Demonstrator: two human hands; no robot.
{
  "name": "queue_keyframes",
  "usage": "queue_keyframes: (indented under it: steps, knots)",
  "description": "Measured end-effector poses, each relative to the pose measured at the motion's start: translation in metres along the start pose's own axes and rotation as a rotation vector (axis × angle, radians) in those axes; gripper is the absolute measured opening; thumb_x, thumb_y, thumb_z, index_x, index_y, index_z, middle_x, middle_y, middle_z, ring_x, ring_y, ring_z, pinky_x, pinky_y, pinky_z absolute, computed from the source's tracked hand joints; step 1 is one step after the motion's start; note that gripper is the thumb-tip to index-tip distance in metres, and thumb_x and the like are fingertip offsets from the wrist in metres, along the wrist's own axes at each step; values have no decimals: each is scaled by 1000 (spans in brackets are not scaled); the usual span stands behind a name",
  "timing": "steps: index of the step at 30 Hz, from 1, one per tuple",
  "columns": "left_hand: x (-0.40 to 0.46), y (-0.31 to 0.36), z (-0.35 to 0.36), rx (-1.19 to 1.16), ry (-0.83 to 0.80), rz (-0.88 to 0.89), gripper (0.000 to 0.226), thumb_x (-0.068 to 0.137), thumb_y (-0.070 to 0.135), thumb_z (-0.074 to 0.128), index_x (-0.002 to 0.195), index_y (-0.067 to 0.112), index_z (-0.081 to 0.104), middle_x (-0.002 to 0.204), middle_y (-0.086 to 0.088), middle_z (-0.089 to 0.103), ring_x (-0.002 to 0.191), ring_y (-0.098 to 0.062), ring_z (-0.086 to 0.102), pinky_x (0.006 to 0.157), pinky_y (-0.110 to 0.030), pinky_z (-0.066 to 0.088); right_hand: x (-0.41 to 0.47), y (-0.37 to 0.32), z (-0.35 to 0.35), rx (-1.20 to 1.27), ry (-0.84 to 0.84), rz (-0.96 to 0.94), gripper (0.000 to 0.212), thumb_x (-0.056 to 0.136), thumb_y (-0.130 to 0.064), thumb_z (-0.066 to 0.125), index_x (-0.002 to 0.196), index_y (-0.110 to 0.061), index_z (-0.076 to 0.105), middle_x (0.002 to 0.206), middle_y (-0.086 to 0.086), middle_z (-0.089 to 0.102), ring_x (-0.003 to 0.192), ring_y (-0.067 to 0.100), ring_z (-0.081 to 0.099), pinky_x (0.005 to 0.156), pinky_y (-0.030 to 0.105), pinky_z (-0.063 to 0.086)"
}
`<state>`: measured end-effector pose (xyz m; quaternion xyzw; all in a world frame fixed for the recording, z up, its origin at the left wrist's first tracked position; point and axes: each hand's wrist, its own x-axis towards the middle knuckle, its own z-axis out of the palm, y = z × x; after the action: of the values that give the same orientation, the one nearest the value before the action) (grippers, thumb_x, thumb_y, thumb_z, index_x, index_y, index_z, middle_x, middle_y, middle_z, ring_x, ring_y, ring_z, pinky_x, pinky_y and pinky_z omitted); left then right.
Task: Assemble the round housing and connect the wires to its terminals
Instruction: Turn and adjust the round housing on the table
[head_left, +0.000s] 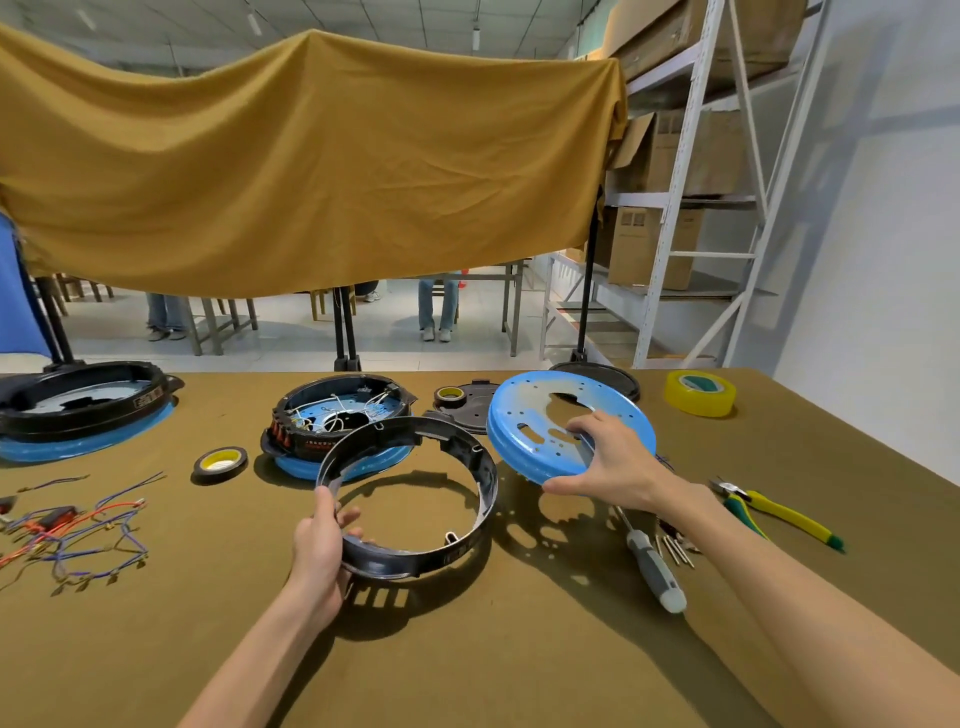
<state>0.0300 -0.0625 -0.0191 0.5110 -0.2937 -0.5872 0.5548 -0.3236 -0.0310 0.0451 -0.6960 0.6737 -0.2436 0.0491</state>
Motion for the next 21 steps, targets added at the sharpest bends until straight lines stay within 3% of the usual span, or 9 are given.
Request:
queue_keyframes:
  steps: [2,6,9,12,15,18,19,21]
  knots:
    - [-3,-2,11,8,-49,-49,48,108,48,39,134,8,46,113,-12,64,90,-25,64,74,-41,56,-6,-5,-2,28,11,-5,94,60,-82,74,134,-26,55,117,-15,51,111,6,49,95,25,45]
    - [-5,-11,33,151,-127,-107,56,110,41,38,149,1,36,101,-10,66,93,-25,66,90,-44,52,-17,-22,-1,64,-11,-28,95,61,-85,71,135,-28,55,114,-20,49,108,2,48,90,19,40]
    - [-2,-11,40,432,-111,-49,54,108,45,39,129,-4,51,100,-12,66,95,-25,65,92,-45,51,-23,-34,-2,66,-65,-58,92,64,-81,73,137,-27,55,116,-17,49,109,3,46,91,19,40]
    - [3,-14,34,819,-42,125,51,106,49,38,117,4,60,113,-17,62,109,-30,59,100,-50,48,-32,-39,-2,124,-80,-62,88,68,-76,75,137,-27,55,119,-16,51,112,3,48,95,21,43]
    - [-4,-17,30,1058,19,261,40,106,44,40,112,11,60,134,-18,49,128,-34,42,113,-51,34,-39,-47,-4,297,-27,-41,81,65,-82,71,130,-35,59,118,-23,56,110,-8,52,87,13,44]
    - [-17,-14,38,910,20,510,31,105,39,47,128,20,56,139,-6,45,133,-25,40,111,-40,33,-41,-58,-6,388,3,-82,79,63,-81,75,127,-38,58,119,-22,57,113,-7,54,84,10,49]
    - [-21,-8,43,742,-46,526,35,106,41,47,131,19,57,135,0,51,131,-21,46,107,-35,36,-41,-60,-7,389,-2,-108,81,63,-77,78,130,-35,59,120,-19,56,115,-2,55,90,14,51]
    - [-33,7,60,362,-269,380,43,107,49,40,125,21,66,123,6,69,120,-13,61,98,-31,42,-42,-62,-8,311,-19,-185,85,65,-68,84,136,-29,57,124,-16,53,121,4,52,102,23,49]
